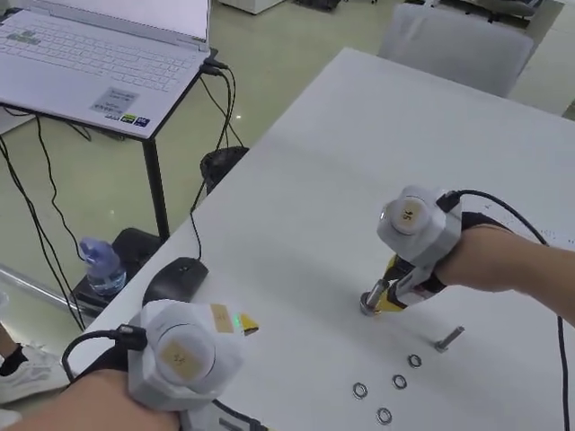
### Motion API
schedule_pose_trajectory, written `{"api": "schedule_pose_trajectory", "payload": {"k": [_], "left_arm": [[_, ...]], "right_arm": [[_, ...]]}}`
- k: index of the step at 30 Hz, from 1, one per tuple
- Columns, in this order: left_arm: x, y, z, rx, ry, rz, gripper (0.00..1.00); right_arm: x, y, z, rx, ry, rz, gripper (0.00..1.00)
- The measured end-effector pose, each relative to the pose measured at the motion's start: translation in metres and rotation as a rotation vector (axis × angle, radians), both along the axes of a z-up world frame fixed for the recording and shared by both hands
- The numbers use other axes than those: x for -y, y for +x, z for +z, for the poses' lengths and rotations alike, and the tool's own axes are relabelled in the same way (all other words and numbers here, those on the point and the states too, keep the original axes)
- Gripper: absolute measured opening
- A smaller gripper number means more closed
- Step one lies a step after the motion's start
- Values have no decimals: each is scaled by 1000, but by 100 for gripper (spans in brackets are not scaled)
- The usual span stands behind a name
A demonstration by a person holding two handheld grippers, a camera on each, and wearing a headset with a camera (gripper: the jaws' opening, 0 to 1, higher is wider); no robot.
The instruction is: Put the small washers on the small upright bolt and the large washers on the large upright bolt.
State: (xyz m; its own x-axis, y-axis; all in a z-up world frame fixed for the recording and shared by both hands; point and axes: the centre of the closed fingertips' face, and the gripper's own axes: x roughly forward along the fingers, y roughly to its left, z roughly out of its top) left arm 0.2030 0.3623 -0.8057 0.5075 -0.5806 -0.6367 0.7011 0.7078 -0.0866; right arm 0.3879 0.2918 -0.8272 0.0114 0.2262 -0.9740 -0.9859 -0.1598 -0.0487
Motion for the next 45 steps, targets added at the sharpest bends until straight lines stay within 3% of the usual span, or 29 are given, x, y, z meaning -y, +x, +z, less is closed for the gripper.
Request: {"api": "schedule_pose_trajectory", "payload": {"k": [9, 22, 31, 36, 45], "left_arm": [[-3, 2, 5, 5, 18, -8, 84], [6, 6, 6, 2, 20, -23, 84], [7, 12, 11, 20, 21, -23, 86], [6, 15, 11, 25, 26, -18, 87], [6, 10, 5, 2, 35, -29, 85]], "right_arm": [[18, -14, 16, 8, 20, 10, 30], [45, -32, 10, -10, 47, 10, 28], [59, -43, -11, -36, 49, 16, 28], [65, -42, -27, -7, 32, 61, 27], [74, -44, -49, -22, 4, 60, 23]]}}
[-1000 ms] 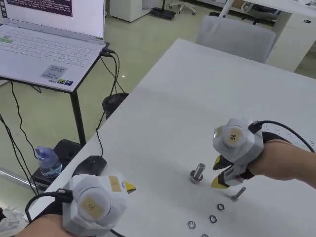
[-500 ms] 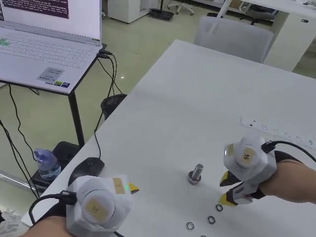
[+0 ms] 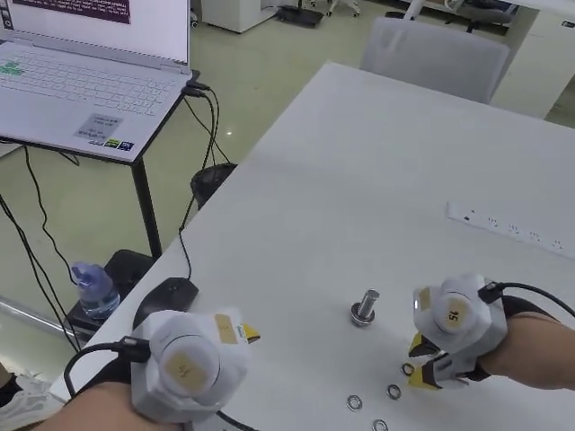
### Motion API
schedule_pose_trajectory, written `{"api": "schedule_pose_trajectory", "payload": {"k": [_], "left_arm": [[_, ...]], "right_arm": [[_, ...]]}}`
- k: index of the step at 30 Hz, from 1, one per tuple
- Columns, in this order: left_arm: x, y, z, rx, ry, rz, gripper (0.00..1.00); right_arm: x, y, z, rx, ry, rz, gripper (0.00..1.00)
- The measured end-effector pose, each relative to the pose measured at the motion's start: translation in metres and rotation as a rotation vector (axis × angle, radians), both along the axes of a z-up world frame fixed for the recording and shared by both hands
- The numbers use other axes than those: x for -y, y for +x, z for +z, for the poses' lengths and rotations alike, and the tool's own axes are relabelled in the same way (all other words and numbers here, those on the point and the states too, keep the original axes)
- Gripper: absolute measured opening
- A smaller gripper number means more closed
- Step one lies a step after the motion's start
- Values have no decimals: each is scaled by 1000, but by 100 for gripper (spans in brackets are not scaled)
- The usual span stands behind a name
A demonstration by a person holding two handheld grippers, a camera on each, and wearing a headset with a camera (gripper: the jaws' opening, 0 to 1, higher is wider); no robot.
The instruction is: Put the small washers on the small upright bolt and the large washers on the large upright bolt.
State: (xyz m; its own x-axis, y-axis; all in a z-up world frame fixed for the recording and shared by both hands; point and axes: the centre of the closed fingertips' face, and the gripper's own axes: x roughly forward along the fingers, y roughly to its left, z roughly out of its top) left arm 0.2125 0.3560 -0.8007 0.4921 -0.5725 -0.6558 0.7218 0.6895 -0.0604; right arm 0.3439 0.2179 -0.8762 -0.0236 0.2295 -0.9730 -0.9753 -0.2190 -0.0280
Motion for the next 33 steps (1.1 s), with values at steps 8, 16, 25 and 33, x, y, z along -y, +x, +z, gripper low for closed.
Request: {"api": "schedule_pose_trajectory", "payload": {"k": [8, 16, 25, 33], "left_arm": [[-2, 0, 2, 0, 1, 2, 83], [3, -2, -1, -8, 0, -4, 82], [4, -2, 0, -10, -8, -3, 81], [4, -4, 3, -8, 0, -8, 80]], "right_arm": [[0, 1, -3, 0, 5, -22, 20], [0, -1, -3, -5, -10, -38, 15], [0, -1, -3, 2, -38, -78, 14], [0, -2, -3, -9, -25, -131, 12]]}}
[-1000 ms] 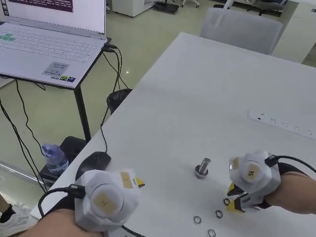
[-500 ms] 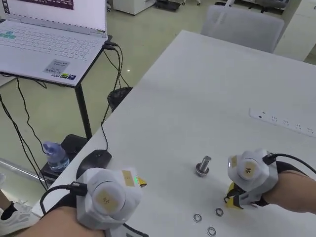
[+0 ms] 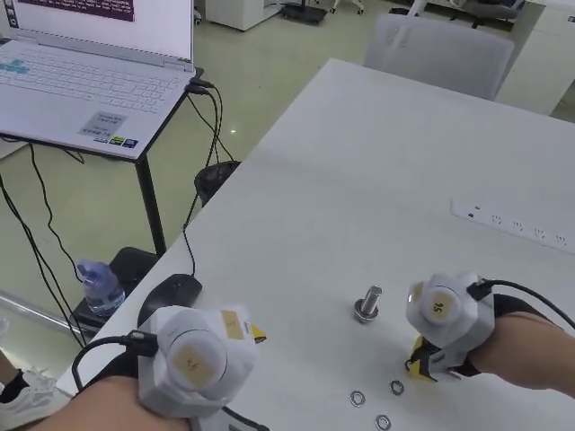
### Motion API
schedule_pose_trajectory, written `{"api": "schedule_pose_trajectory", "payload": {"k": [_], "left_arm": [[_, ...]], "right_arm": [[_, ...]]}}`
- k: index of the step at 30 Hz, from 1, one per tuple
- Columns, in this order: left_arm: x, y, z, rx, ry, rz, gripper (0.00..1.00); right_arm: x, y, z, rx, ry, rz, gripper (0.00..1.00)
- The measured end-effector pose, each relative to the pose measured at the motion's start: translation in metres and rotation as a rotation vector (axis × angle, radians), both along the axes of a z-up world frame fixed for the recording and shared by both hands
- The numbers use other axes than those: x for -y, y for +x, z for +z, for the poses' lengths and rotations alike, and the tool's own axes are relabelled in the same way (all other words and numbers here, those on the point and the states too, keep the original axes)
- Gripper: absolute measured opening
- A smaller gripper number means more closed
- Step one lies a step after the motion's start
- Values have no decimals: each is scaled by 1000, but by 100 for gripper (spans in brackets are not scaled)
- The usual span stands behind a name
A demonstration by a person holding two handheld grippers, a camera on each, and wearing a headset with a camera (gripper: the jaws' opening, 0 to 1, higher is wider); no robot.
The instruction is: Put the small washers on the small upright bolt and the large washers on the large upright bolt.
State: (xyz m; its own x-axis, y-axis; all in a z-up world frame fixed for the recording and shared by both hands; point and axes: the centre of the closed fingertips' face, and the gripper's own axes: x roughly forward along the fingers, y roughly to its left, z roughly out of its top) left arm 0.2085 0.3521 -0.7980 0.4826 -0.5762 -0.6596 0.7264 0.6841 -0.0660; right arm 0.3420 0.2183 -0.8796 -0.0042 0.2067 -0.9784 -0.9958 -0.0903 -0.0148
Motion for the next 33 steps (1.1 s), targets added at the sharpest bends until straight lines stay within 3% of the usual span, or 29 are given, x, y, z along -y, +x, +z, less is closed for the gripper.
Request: {"api": "schedule_pose_trajectory", "payload": {"k": [5, 10, 18, 25, 33], "left_arm": [[-1, -1, 0, -2, 6, -1, 80], [-1, -1, 1, -3, 9, 0, 79], [2, 1, 4, 12, 15, -20, 79], [2, 7, 7, 16, 8, -13, 81], [1, 9, 1, 6, 20, -23, 84]], "right_arm": [[1, -6, 7, -15, 25, -25, 12], [9, -10, 24, -14, 33, -44, 12], [41, -12, 53, 1, 40, -102, 12], [69, 3, 61, 6, 19, -163, 12], [66, 20, 69, 21, 26, -185, 12]]}}
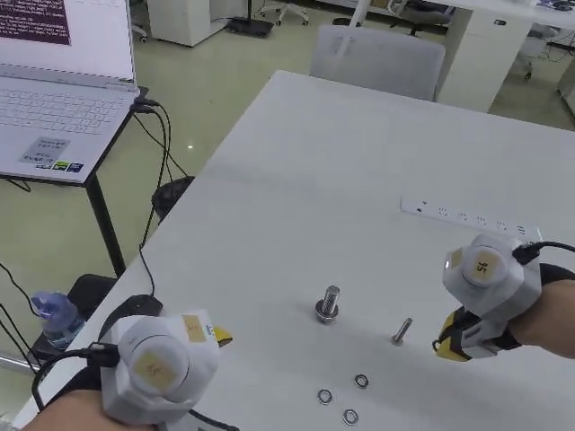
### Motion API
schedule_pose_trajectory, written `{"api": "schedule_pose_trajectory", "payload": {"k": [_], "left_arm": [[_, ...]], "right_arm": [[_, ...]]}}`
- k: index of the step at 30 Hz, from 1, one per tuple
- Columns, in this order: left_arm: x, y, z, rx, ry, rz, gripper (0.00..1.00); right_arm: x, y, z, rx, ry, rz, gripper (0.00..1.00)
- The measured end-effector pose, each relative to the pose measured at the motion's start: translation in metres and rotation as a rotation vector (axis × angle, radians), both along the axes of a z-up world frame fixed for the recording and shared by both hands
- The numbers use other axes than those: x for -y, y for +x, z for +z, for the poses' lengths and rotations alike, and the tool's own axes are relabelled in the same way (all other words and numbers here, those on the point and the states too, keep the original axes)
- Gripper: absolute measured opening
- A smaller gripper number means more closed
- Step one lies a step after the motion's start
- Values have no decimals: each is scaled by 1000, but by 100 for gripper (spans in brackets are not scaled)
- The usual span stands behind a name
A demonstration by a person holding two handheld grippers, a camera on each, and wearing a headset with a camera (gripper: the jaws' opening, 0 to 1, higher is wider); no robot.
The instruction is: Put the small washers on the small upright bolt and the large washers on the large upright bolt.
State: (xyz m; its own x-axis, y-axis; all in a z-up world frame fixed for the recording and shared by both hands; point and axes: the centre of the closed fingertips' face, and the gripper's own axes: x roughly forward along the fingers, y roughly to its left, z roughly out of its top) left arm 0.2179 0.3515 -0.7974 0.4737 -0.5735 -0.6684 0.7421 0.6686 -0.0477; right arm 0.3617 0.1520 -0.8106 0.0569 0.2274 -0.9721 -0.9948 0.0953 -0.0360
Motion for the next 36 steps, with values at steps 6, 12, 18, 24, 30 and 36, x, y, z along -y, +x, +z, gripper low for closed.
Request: {"api": "schedule_pose_trajectory", "payload": {"k": [6, 12, 18, 24, 30, 36], "left_arm": [[0, 1, -2, -5, 4, -3, 84], [-3, 1, -2, -9, 1, 3, 83], [-5, 2, -2, -13, 4, 8, 83], [-7, -1, -4, -21, 7, 6, 82], [-9, -1, -6, -28, 9, 9, 81], [-10, 2, -5, -26, 0, 16, 81]], "right_arm": [[-14, 13, 5, 17, 17, 0, 12], [-25, 23, 8, 32, 28, 11, 12], [-30, 26, 3, 35, 23, 22, 12], [-33, 27, 0, 30, 18, 23, 12], [-36, 26, -3, 18, 16, 27, 12], [-35, 25, -9, 9, -2, 33, 12]]}}
